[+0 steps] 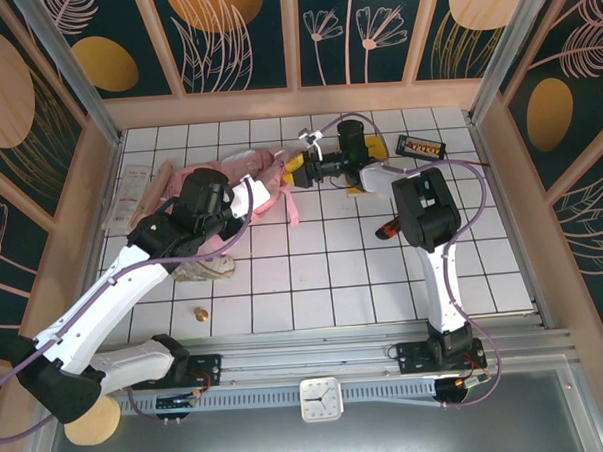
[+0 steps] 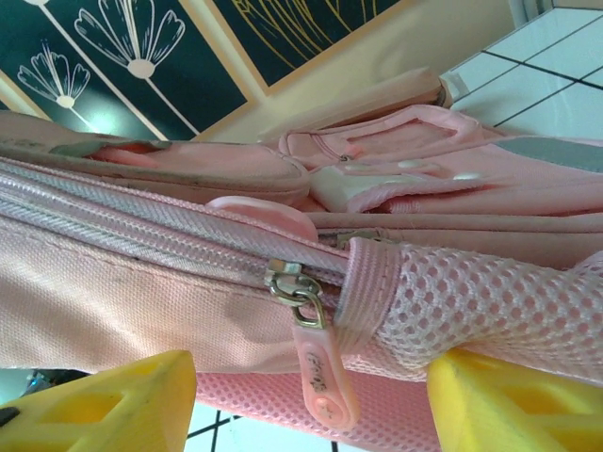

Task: Pack the student bag

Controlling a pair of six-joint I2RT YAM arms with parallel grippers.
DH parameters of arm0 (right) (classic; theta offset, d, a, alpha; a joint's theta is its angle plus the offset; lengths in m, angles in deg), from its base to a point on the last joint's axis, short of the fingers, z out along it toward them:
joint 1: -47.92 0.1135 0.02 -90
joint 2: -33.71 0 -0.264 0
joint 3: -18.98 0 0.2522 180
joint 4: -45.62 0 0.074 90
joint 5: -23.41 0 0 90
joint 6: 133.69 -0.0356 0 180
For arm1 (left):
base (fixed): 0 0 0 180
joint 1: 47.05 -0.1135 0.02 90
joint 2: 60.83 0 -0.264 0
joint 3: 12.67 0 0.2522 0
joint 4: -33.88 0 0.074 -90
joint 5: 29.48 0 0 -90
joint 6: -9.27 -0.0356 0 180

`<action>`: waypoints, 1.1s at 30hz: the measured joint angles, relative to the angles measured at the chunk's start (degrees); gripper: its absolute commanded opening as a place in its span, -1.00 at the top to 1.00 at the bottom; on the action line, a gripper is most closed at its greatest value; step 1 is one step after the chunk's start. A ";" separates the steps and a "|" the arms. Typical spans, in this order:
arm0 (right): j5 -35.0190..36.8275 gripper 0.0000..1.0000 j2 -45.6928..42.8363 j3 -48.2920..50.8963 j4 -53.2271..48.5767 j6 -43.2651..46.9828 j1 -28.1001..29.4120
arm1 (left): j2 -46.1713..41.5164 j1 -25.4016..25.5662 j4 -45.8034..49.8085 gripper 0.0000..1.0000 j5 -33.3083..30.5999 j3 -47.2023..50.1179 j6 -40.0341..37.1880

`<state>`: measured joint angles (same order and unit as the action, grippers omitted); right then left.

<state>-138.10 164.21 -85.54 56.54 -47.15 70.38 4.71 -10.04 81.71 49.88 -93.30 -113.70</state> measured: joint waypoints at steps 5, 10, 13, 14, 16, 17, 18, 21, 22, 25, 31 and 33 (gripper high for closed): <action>0.07 -0.18 1.11 -2.01 -0.63 -0.28 0.22 | -0.09 0.00 0.02 1.00 -0.26 0.11 0.00; 0.57 0.25 2.36 -3.74 -1.07 -1.18 0.44 | -0.59 0.00 0.07 1.00 -0.39 0.17 0.00; 1.14 0.39 2.75 -3.87 -1.31 -1.51 0.68 | -0.85 0.00 0.35 1.00 -0.39 0.24 0.00; 1.25 0.41 2.78 -3.87 -1.40 -1.62 0.76 | -0.90 0.00 0.46 1.00 -0.39 0.31 0.02; 1.62 0.61 2.80 -3.87 -1.38 -1.73 1.05 | -1.01 0.00 0.52 1.00 -0.39 0.50 0.02; 1.68 0.72 2.80 -3.87 -1.44 -1.81 1.18 | -1.05 0.00 0.52 1.00 -0.37 0.57 0.02; 1.84 0.79 2.80 -3.87 -1.42 -1.90 1.33 | -1.05 0.00 0.50 1.00 -0.39 0.66 0.02; 2.10 0.90 2.80 -3.89 -1.31 -2.80 2.16 | -1.07 0.00 0.48 1.00 -0.39 0.90 0.02; 2.40 1.00 2.80 -3.89 -1.36 -2.82 2.36 | -1.11 0.00 0.50 1.00 -0.42 0.94 0.02; 3.08 1.00 2.80 -3.87 -1.68 -2.78 2.51 | -1.16 0.00 0.50 1.00 -0.42 1.14 0.04; 4.72 1.00 1.73 -3.23 -5.16 0.96 2.62 | -1.57 0.00 0.44 1.00 -0.44 2.03 0.17; 6.47 1.00 0.09 -2.12 -8.07 3.39 2.67 | -1.60 0.00 0.44 1.00 -0.61 2.25 0.24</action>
<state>-131.63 164.30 -87.66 48.48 -43.77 73.05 3.11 -10.04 82.14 49.27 -91.05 -113.46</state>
